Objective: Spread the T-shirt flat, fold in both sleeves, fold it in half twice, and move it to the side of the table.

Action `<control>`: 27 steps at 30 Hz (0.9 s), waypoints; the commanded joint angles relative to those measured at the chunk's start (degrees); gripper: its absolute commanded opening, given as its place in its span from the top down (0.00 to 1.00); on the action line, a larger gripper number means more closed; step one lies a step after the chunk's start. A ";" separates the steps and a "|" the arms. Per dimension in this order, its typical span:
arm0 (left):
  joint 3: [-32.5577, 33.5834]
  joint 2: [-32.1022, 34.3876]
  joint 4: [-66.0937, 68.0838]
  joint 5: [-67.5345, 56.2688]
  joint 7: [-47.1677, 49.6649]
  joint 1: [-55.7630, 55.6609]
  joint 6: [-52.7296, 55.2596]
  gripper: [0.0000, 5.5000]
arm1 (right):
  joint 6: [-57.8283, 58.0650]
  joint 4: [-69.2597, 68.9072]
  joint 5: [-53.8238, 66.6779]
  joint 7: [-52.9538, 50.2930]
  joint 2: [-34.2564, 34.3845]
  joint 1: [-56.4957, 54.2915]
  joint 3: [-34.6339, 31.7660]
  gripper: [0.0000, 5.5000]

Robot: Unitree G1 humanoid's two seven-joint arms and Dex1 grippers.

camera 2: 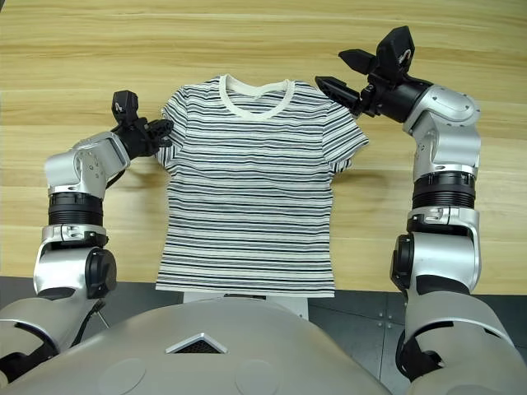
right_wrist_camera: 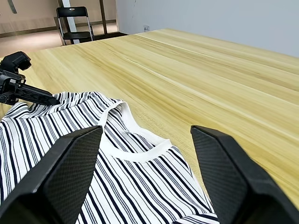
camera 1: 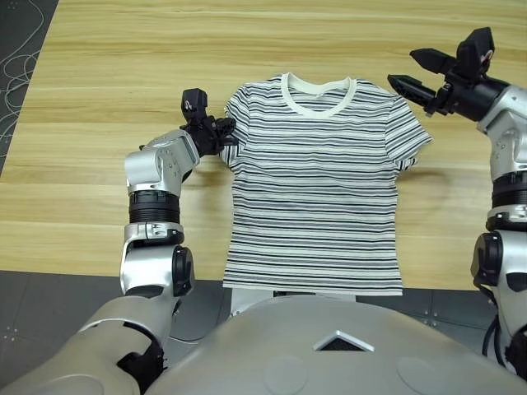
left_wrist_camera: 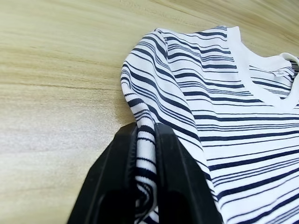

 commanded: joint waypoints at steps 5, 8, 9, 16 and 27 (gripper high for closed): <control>-1.43 -1.19 -0.02 0.36 0.85 6.14 5.71 0.98 | -0.30 0.71 -0.44 0.68 0.39 -1.11 0.47 0.36; -1.04 -1.10 -0.62 0.04 1.44 6.59 5.64 0.98 | -0.63 1.49 -0.50 0.85 0.66 -1.56 0.67 0.36; -1.36 -1.05 -0.07 0.12 1.25 6.15 5.49 0.98 | -0.58 1.16 -0.42 0.64 0.52 -1.16 0.48 0.36; -2.31 -0.30 0.25 0.59 -0.24 5.41 2.97 0.98 | -0.47 1.06 -0.42 0.81 0.61 -1.32 0.69 0.36; -1.37 1.22 0.12 0.59 -0.15 1.93 -1.75 0.98 | -1.08 1.74 -0.72 1.02 1.29 -1.76 1.21 0.36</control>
